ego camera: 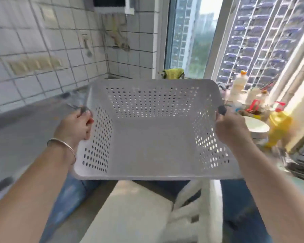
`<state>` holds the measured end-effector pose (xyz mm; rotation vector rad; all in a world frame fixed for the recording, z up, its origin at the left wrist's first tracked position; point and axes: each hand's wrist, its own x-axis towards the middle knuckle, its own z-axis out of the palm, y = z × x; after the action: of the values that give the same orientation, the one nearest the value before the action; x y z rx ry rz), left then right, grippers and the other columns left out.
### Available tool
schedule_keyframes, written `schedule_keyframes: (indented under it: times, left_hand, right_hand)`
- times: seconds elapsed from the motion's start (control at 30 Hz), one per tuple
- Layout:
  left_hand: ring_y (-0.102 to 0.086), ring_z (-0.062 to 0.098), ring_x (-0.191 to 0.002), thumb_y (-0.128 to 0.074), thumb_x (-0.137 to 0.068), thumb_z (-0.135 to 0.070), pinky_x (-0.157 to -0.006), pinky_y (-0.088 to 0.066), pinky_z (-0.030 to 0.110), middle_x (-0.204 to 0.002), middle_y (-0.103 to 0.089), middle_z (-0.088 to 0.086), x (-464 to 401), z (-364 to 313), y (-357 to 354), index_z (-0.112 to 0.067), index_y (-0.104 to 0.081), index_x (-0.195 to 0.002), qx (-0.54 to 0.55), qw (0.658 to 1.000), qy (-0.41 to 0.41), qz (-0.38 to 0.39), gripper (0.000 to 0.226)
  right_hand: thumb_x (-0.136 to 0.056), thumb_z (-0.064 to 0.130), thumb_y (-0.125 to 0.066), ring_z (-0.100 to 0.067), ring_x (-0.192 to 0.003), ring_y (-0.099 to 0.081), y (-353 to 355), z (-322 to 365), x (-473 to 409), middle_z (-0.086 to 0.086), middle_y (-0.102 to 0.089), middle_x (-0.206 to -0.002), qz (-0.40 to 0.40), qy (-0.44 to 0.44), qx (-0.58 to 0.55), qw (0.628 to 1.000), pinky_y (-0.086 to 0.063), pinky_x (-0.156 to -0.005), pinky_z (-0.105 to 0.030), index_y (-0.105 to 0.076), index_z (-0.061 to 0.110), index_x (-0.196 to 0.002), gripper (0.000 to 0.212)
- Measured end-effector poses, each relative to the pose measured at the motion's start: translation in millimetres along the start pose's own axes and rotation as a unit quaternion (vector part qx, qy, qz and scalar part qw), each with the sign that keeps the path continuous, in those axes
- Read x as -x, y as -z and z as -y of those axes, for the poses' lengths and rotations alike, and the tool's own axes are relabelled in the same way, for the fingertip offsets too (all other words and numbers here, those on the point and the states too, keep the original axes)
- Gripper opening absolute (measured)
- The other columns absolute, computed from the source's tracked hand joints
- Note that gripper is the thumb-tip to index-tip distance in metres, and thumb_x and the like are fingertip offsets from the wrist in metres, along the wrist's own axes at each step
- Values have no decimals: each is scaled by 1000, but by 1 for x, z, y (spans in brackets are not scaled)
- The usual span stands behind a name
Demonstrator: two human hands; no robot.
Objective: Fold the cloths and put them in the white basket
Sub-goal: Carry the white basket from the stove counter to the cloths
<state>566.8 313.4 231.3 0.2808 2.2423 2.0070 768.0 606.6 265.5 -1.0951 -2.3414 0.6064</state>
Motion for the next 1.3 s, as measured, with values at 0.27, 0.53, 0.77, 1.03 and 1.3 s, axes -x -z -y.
schedule_keyframes:
  times: [0.27,0.53,0.77,1.03,1.3]
  left_hand:
    - [-32,12,-45,-42,-96,-23,-36,-27,15,-59,-39,1,9,63,208,-14,-51,-76,-70,987,55,-137,24]
    - [-44,24,-67,-49,-88,-34,-67,-35,32,-69,-49,4,-9,132,345,-15,-51,-77,-144,948,121,-255,22]
    - [-51,24,-81,-49,-90,-33,-74,-40,33,-92,-59,5,-78,162,426,-12,-55,-110,-177,920,171,-304,29]
    - [-53,30,-76,-41,-90,-29,-68,-38,35,-81,-54,12,-160,187,493,-7,-51,-98,-199,894,234,-327,25]
    - [-47,17,-56,-39,-90,-29,-49,-29,26,-67,-49,2,-269,212,540,-13,-48,-88,-239,879,288,-296,18]
  right_hand:
    - [-97,15,-34,-40,-107,-52,-156,160,69,-27,-56,-116,100,85,-34,991,-40,-82,-37,-51,-3,-115,30]
    - [-95,27,-37,-36,-103,-54,-314,287,89,-24,-57,-115,233,133,-31,963,-37,-77,-34,-51,1,-117,37]
    - [-89,33,-48,-35,-103,-55,-434,386,82,-18,-60,-113,310,168,-25,935,-46,-85,-39,-52,4,-119,41]
    - [-90,27,-46,-28,-91,-49,-532,495,48,-18,-59,-117,348,218,-4,912,-39,-77,-33,-50,4,-124,41]
    - [-89,24,-46,-33,-98,-57,-612,577,6,-15,-61,-101,357,234,11,904,-44,-79,-35,-57,9,-116,33]
